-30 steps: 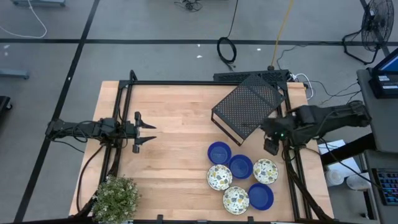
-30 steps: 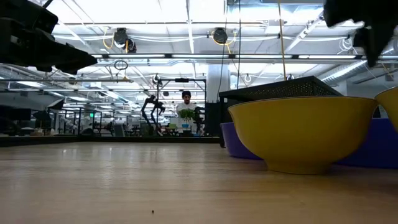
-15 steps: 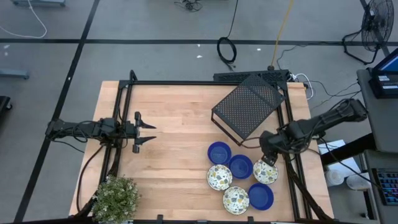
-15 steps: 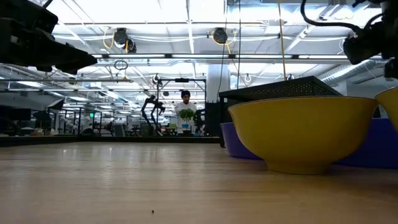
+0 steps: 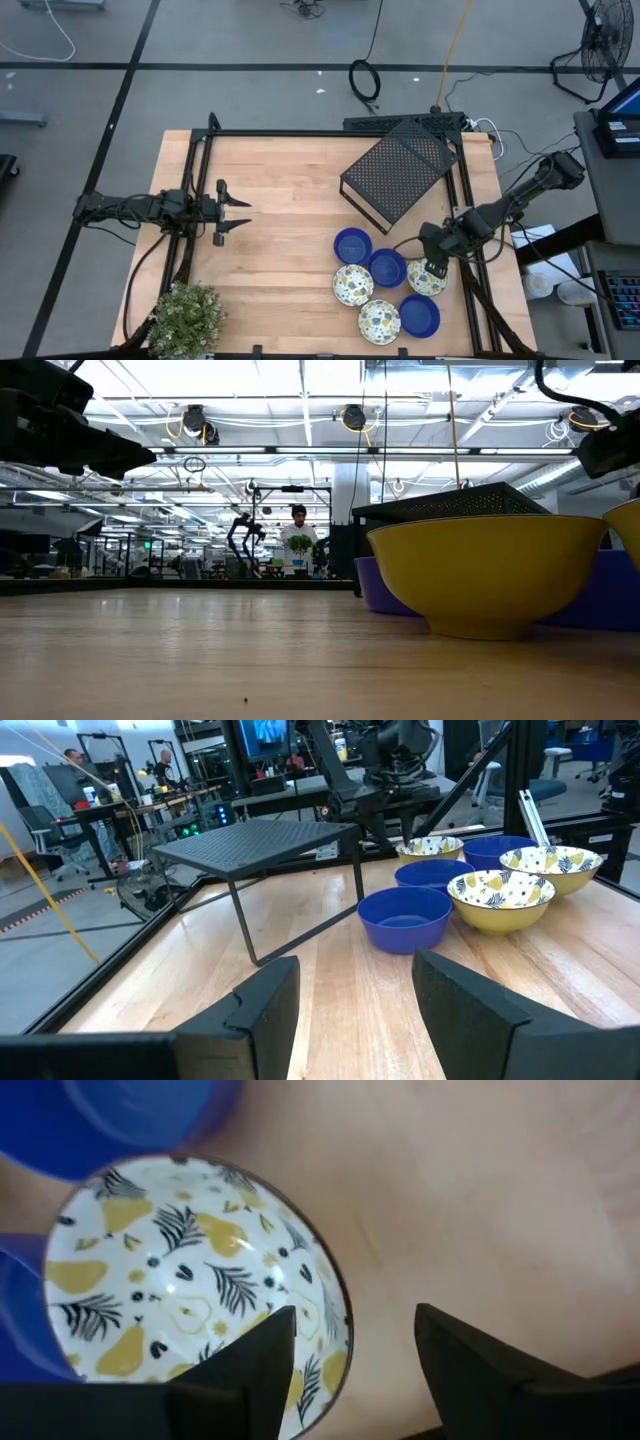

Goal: Pick & Place Mini bowls
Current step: Put the top right patterned yellow bowl on the shelf

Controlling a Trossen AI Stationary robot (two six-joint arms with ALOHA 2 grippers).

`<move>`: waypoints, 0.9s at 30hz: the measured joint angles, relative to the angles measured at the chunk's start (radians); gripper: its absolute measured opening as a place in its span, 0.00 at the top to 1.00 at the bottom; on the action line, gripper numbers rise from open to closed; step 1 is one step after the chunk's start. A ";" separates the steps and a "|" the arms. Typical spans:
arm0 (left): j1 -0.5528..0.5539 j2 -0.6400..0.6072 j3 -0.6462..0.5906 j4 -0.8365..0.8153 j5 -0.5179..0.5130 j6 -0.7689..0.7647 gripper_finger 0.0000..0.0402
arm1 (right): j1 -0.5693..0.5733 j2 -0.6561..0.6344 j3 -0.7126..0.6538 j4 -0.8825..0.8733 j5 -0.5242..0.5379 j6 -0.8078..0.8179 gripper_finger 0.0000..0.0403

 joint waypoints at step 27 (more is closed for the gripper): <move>0.000 0.000 0.000 0.000 0.000 0.000 0.51 | 0.074 0.000 -0.088 0.086 0.025 0.164 0.54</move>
